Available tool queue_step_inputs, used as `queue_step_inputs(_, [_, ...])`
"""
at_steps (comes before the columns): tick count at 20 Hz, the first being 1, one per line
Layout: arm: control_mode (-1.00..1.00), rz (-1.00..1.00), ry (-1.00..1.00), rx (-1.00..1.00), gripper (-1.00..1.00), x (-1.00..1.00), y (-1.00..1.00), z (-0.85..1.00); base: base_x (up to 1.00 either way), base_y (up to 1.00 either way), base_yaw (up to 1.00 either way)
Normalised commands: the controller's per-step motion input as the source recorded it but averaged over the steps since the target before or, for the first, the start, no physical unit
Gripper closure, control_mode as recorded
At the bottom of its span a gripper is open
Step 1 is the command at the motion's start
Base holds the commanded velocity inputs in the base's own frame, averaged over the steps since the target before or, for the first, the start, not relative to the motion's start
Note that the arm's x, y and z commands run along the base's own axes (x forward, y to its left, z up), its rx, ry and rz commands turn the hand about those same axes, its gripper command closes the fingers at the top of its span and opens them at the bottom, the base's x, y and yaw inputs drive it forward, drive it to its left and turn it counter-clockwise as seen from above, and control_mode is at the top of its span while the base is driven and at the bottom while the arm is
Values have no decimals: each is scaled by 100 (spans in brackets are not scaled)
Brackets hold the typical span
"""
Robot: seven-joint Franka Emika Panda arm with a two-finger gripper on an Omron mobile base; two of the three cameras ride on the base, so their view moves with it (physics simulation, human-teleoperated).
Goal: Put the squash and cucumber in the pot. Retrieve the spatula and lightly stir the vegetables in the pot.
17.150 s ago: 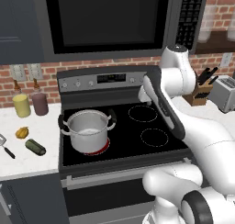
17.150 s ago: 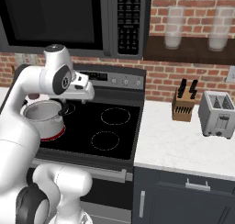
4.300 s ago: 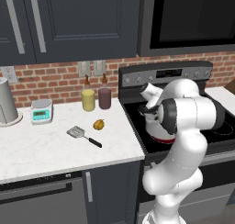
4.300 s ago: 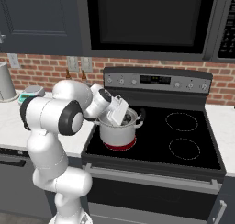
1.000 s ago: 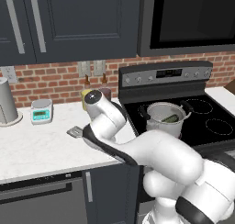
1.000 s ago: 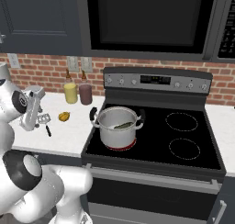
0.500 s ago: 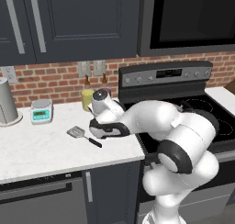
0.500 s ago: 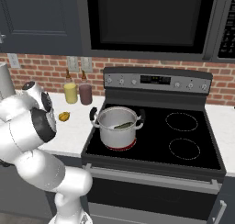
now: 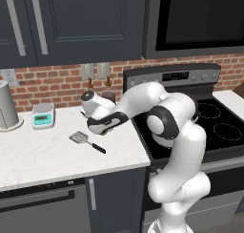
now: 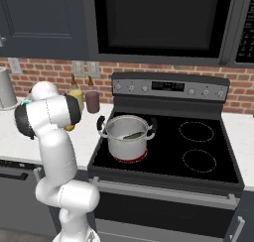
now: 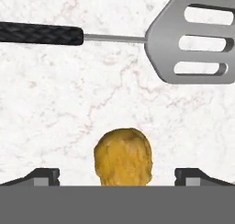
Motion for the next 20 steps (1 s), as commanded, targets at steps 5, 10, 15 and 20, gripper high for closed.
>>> queue_step_inputs(5, [-100, 7, 18, -17, -100, 27, 13, -15, 0, 0, 0])
queue_step_inputs(10, [-100, 1, 22, -4, -100, 14, -9, -27, 0, 0, 0])
queue_step_inputs(15, [-100, 0, 20, 0, -100, 3, -27, -23, 0, 0, 0])
queue_step_inputs(20, [-100, 0, 10, 0, -100, 3, -53, -26, 0, 0, 0])
